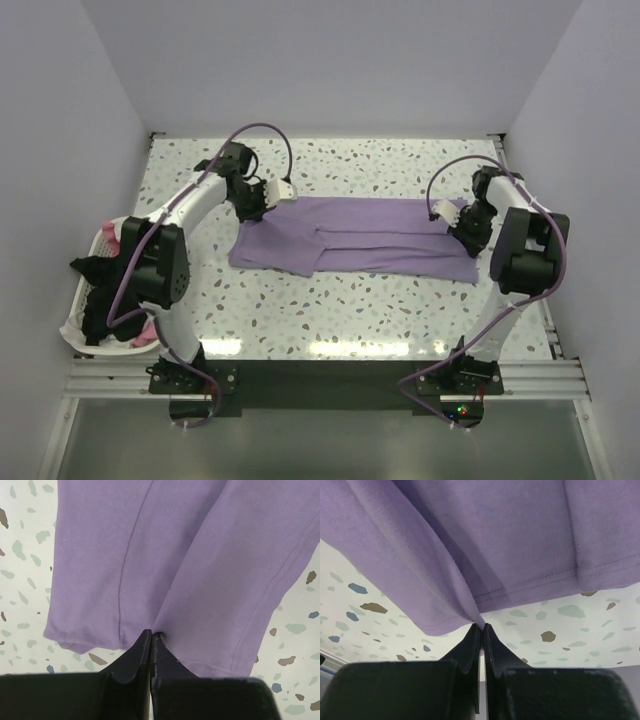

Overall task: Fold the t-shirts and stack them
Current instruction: Fold the tshirt

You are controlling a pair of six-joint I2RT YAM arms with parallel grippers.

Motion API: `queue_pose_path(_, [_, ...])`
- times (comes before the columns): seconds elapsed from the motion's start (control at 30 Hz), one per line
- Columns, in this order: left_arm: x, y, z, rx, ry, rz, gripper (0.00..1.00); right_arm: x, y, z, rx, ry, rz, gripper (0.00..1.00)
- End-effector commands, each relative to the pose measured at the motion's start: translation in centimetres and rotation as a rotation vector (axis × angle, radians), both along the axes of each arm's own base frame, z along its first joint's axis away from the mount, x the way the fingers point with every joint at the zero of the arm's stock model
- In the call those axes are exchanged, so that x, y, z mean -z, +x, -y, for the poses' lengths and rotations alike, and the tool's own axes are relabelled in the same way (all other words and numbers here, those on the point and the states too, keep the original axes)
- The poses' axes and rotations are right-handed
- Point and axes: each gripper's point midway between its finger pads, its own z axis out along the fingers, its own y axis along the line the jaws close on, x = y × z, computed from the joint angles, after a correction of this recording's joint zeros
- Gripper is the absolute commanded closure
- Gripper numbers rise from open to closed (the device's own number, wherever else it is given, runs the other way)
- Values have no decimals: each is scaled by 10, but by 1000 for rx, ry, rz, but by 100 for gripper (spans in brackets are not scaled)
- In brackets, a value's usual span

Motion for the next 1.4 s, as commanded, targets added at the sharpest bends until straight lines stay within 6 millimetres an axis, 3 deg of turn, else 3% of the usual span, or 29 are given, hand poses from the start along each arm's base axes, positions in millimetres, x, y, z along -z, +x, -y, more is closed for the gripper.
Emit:
queue_pose_path(0.0, [-10, 24, -3, -18, -5, 71, 100, -4, 9, 10, 2, -39, 11, 100])
queue_pose_path(0.43, [2, 31, -2, -31, -16, 69, 100, 0, 25, 13, 24, -49, 41, 100])
queue_pose_path(0.57, [3, 34, -5, -50, -17, 72, 100, -5, 32, 13, 45, -48, 69, 93])
queue_pose_path(0.7, [-2, 37, -7, -95, -41, 77, 97, -16, 38, 10, 94, -28, 103, 65])
queue_pose_path(0.73, [-5, 39, -11, -117, -48, 81, 89, -19, 38, 10, 111, -21, 110, 48])
queue_pose_path(0.83, [-18, 37, -25, -196, -106, 70, 69, -44, 42, 10, 229, 59, 144, 32])
queue_pose_path(0.87, [-24, 34, -25, -229, -156, 50, 67, -50, 36, 4, 266, 118, 123, 32])
queue_pose_path(0.9, [-32, 29, -29, -252, -187, 48, 64, -56, 33, 11, 324, 152, 124, 32])
queue_pose_path(0.93, [-35, 25, -41, -295, -209, 31, 58, -60, 29, 12, 363, 181, 114, 32])
queue_pose_path(1.03, [-38, 3, -49, -370, -273, -27, 50, -66, 9, 9, 494, 269, 60, 34])
queue_pose_path(1.13, [-29, -20, -52, -428, -305, -82, 45, -47, -22, -3, 609, 318, -48, 35])
queue_pose_path(1.2, [-16, -36, -53, -460, -306, -127, 42, -37, -29, -6, 643, 330, -72, 36])
queue_pose_path(1.37, [8, -48, -56, -523, -296, -167, 40, -8, -42, -8, 722, 300, -121, 34])
